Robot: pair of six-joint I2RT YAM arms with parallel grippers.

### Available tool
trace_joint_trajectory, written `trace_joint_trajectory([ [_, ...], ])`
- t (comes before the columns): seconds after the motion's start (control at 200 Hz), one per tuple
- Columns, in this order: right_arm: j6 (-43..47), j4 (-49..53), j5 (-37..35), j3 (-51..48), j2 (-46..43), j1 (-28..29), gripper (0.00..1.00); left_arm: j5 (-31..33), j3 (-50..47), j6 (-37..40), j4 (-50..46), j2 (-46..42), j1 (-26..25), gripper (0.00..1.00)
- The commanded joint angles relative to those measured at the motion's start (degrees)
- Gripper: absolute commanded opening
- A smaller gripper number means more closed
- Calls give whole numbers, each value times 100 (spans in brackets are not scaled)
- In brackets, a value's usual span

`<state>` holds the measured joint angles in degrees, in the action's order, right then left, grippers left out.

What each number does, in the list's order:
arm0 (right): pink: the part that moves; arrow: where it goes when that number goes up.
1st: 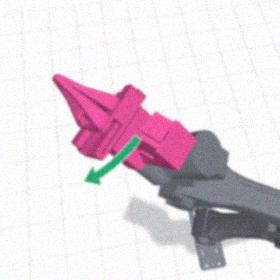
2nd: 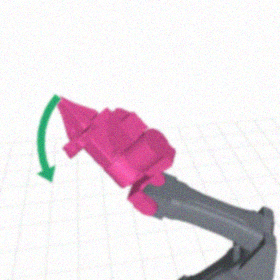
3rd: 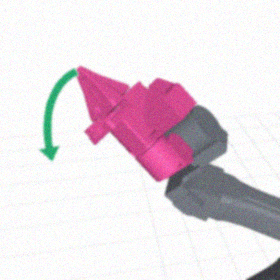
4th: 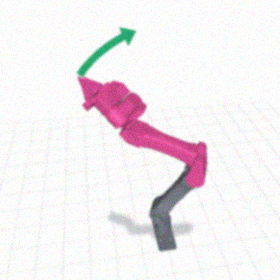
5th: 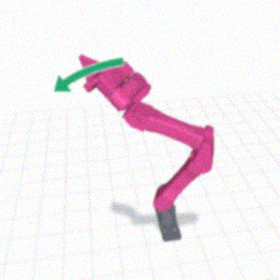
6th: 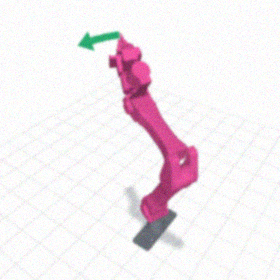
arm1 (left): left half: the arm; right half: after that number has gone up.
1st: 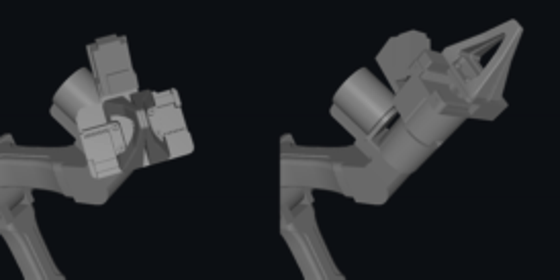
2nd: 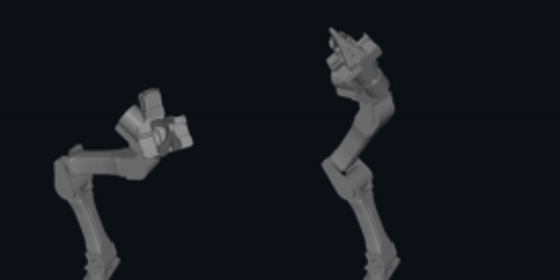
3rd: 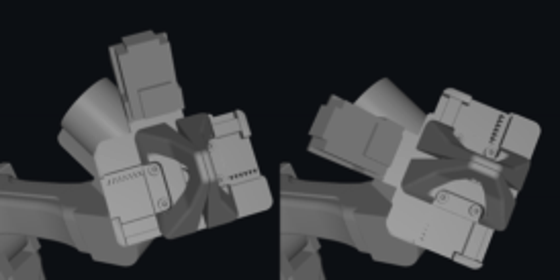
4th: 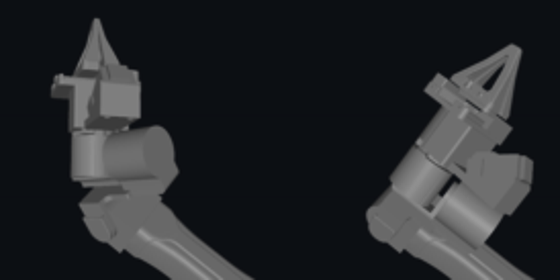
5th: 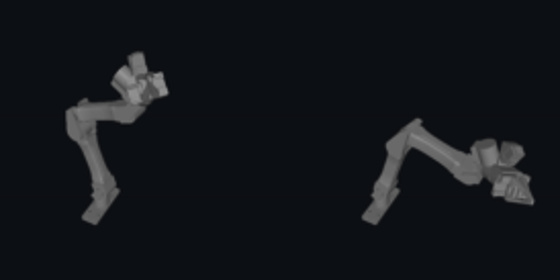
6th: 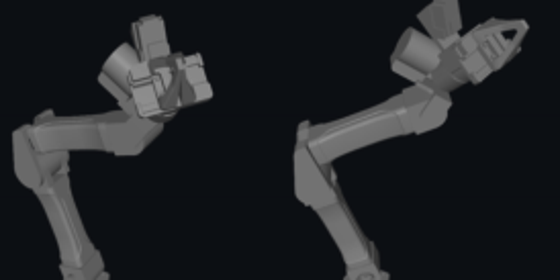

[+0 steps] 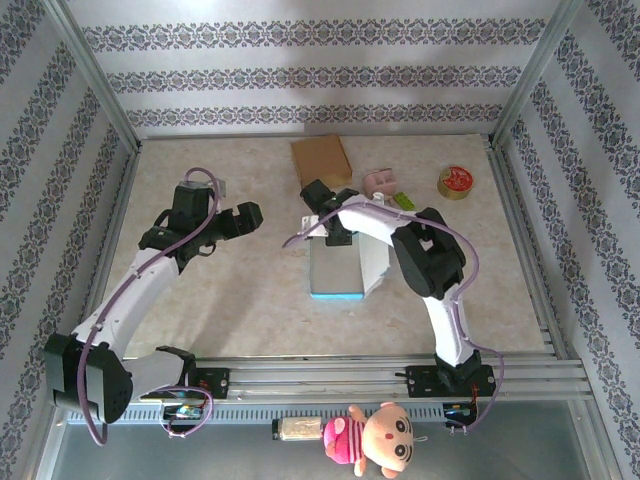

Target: Fold the paper box

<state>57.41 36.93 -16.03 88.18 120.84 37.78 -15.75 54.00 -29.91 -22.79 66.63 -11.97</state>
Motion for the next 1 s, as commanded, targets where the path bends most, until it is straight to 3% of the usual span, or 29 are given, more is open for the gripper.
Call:
trace_joint_trajectory([
  [0.0, 1849, -136, 1594, -596, -640, 379, 2, 340, -64, 166, -40, -479, 82, 96],
  [0.075, 2847, -628, 1847, -1128, -899, 639, 7, 543, -282, 69, 61, -756, 89, 96],
  [0.145, 3019, -854, 1707, -1202, -860, 913, 7, 664, -532, -94, 214, -1003, 98, 96],
  [0.35, 2869, -1119, 978, -1281, -970, 1065, 22, 600, -961, -324, 779, -1168, 114, 96],
  [0.525, 1741, -860, 889, -1020, -1458, 1074, 30, 292, -668, 398, 702, -732, 108, 97],
  [0.645, -90, -667, 905, -952, -2105, 1082, 32, 19, -321, 1142, 489, -542, 108, 94],
  [0.77, -3474, -117, 495, -936, -3013, 1070, 44, -559, -237, 1858, 681, -664, 94, 92],
  [0.879, -6447, 1149, -63, -889, -3750, 1006, 56, -1416, -251, 2673, 950, -707, 58, 92],
  [0.994, -8583, 2506, 396, -1075, -4551, 953, 56, -2004, -101, 3653, 756, -633, -215, 92],
])
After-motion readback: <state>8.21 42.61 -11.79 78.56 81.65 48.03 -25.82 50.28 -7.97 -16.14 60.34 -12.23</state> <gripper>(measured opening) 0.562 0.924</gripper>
